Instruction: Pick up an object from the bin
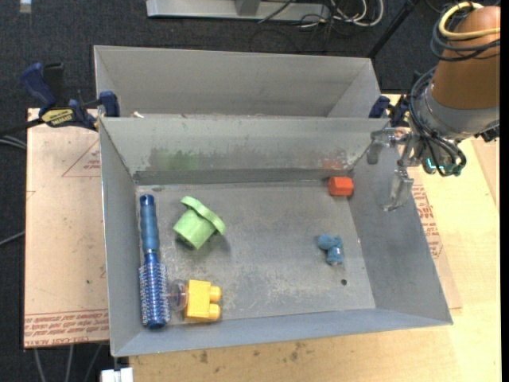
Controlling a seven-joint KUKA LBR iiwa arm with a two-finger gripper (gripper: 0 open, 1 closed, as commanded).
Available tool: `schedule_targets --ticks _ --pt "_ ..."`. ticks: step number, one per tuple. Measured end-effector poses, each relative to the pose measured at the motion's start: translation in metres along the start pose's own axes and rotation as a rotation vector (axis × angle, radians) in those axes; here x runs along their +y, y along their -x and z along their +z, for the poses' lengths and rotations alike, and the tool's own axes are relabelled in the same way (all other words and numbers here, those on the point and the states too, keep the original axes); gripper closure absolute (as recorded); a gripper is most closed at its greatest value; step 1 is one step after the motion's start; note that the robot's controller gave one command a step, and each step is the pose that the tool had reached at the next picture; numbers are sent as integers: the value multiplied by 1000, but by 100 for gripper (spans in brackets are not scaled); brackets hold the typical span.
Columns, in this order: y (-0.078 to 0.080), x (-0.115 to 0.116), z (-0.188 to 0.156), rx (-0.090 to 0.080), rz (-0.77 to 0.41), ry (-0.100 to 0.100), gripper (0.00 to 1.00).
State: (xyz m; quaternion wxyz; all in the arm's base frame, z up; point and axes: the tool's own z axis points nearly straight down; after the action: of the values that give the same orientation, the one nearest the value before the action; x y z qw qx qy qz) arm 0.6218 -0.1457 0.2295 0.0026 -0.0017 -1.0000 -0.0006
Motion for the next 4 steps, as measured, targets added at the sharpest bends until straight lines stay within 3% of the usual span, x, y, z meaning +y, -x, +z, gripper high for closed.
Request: schedule_targets --ticks 1,2,3,4 --pt "9 38 120 0 136 3 0" --pt "-60 29 154 -4 -605 -1 0" --pt "-59 30 153 -6 -606 -1 100" --pt "-59 30 153 -6 -607 -2 0"
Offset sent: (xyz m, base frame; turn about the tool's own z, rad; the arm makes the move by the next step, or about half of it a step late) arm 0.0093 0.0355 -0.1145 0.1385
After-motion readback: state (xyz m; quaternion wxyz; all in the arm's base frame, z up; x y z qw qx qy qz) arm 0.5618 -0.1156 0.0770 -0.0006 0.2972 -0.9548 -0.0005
